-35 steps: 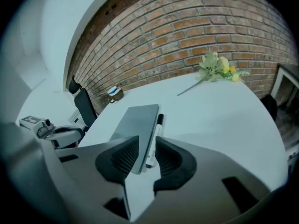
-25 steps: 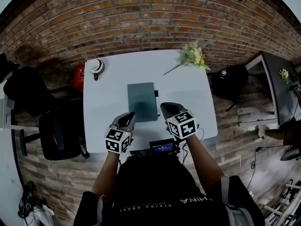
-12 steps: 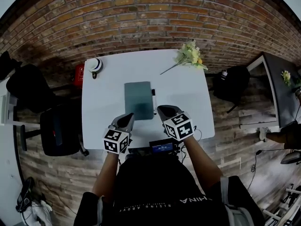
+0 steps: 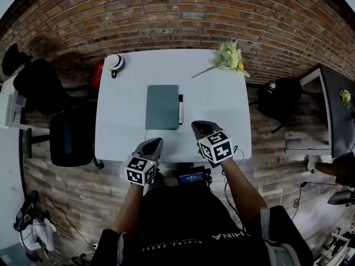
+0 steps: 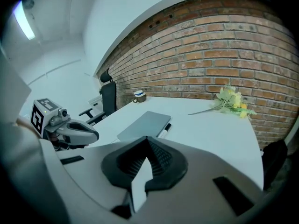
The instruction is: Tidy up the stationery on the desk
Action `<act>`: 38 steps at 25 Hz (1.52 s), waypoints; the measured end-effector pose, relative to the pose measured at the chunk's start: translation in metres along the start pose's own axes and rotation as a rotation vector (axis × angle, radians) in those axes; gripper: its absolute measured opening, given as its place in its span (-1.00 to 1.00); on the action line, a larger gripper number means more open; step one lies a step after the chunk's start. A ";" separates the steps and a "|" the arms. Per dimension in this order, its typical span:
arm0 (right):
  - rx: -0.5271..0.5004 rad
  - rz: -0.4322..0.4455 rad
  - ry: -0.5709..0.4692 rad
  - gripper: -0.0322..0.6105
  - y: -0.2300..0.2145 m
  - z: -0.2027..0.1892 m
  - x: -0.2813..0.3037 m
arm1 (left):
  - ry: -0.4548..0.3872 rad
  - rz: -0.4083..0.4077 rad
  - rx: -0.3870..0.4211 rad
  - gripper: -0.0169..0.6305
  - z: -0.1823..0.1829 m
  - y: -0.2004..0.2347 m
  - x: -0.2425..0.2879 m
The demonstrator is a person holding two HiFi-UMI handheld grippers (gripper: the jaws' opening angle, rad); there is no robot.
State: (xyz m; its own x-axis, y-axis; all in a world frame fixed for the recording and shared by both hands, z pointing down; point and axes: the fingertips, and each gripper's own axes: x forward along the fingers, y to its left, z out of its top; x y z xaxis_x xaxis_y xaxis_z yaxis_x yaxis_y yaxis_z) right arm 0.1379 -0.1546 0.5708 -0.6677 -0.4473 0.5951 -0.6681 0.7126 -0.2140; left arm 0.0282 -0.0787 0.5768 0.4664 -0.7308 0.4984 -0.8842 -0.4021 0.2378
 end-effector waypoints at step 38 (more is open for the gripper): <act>-0.037 -0.211 -0.119 -0.87 0.212 -0.123 -0.119 | -0.093 -0.078 0.180 -0.91 -0.127 -0.068 -0.205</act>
State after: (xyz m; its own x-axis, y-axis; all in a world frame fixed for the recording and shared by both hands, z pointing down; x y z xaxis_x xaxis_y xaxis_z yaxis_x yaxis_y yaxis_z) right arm 0.1157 0.1164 0.5495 -0.5504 -0.6473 0.5273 -0.7857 0.6152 -0.0649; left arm -0.0107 0.1684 0.5649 0.5409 -0.7379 0.4036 -0.8303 -0.5451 0.1160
